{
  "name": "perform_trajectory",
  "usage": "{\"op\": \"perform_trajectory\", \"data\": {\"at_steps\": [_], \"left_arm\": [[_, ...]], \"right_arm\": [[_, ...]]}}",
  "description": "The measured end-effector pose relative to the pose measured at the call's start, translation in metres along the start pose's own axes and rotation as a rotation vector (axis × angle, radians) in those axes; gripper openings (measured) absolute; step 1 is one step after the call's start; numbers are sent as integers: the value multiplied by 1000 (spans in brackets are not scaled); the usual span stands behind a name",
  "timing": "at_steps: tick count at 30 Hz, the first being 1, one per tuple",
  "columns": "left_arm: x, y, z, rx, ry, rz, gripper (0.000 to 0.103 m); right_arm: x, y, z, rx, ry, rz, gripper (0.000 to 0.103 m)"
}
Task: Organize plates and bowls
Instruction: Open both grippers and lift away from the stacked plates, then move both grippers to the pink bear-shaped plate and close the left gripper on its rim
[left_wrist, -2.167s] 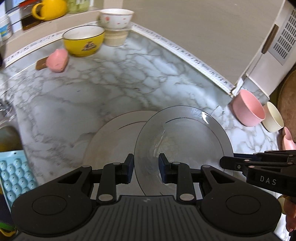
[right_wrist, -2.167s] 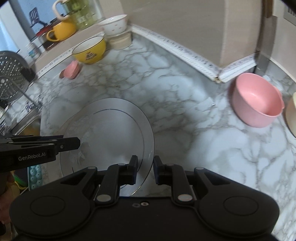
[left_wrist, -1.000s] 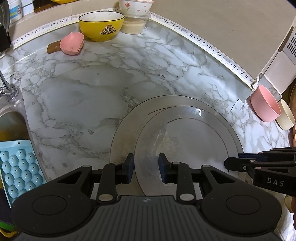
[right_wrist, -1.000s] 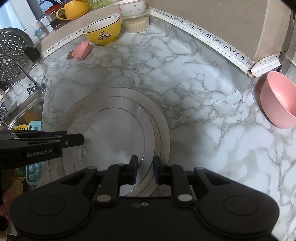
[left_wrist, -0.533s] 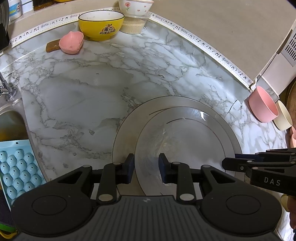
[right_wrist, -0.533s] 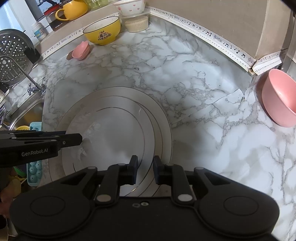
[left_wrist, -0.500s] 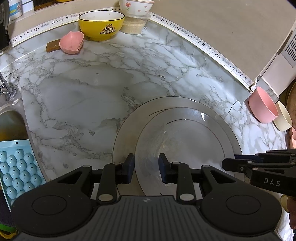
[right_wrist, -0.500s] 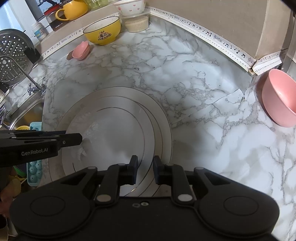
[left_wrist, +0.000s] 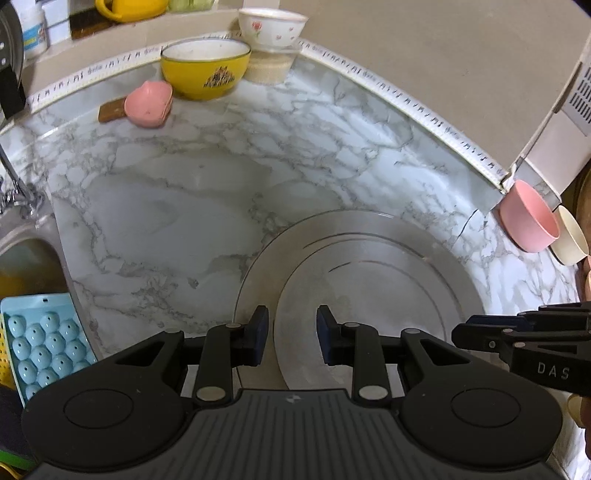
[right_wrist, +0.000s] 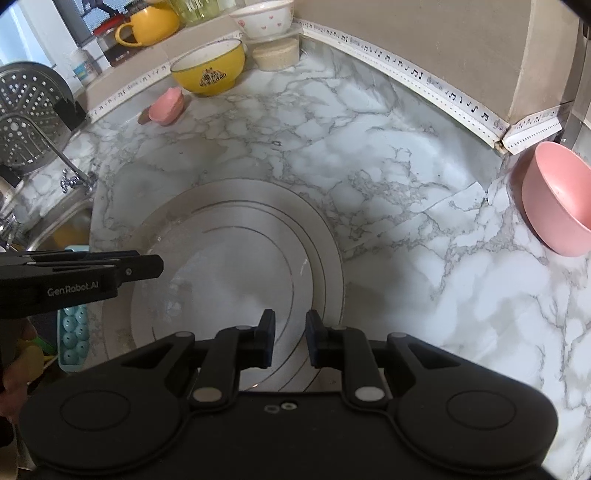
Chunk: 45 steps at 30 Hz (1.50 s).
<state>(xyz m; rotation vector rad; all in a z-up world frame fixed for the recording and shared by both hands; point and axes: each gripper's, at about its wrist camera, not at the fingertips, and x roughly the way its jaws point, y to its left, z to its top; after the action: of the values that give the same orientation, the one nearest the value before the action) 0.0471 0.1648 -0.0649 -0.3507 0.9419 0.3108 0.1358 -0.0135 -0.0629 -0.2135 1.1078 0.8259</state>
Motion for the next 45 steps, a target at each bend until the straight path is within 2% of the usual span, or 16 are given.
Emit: {"op": "perform_trajectory", "data": {"at_steps": [8, 19, 24, 25, 28, 29, 32, 34, 37, 38, 39, 45], "left_arm": [[-22, -19, -1, 77, -72, -11, 27], [-44, -52, -6, 198, -131, -55, 28], [-53, -68, -11, 250, -156, -84, 30], [-54, -71, -12, 258, -160, -92, 34], [-60, -83, -15, 292, -183, -124, 58], [-62, -88, -16, 304, -195, -133, 61], [-65, -105, -18, 347, -206, -165, 61], [-66, -117, -19, 363, -204, -189, 61], [-66, -137, -21, 390, -208, -223, 69], [-66, -146, -22, 402, -211, -235, 70], [-66, -152, -22, 412, -213, -246, 70], [-56, -205, -23, 460, -219, -336, 78]], "right_arm": [[-21, 2, -2, 10, -53, 28, 19], [-61, 2, -24, 36, -158, -35, 20], [-80, -3, -39, 69, -219, -66, 25], [-84, -4, -43, 80, -230, -75, 26], [-96, -10, -54, 105, -252, -97, 28], [-101, -13, -58, 117, -260, -107, 29], [-114, -22, -70, 137, -281, -143, 32], [-123, -29, -77, 154, -297, -165, 38], [-139, -43, -89, 181, -339, -211, 72], [-143, -48, -93, 189, -348, -225, 93], [-148, -54, -97, 196, -361, -234, 98], [-172, -99, -117, 258, -390, -319, 99]]}}
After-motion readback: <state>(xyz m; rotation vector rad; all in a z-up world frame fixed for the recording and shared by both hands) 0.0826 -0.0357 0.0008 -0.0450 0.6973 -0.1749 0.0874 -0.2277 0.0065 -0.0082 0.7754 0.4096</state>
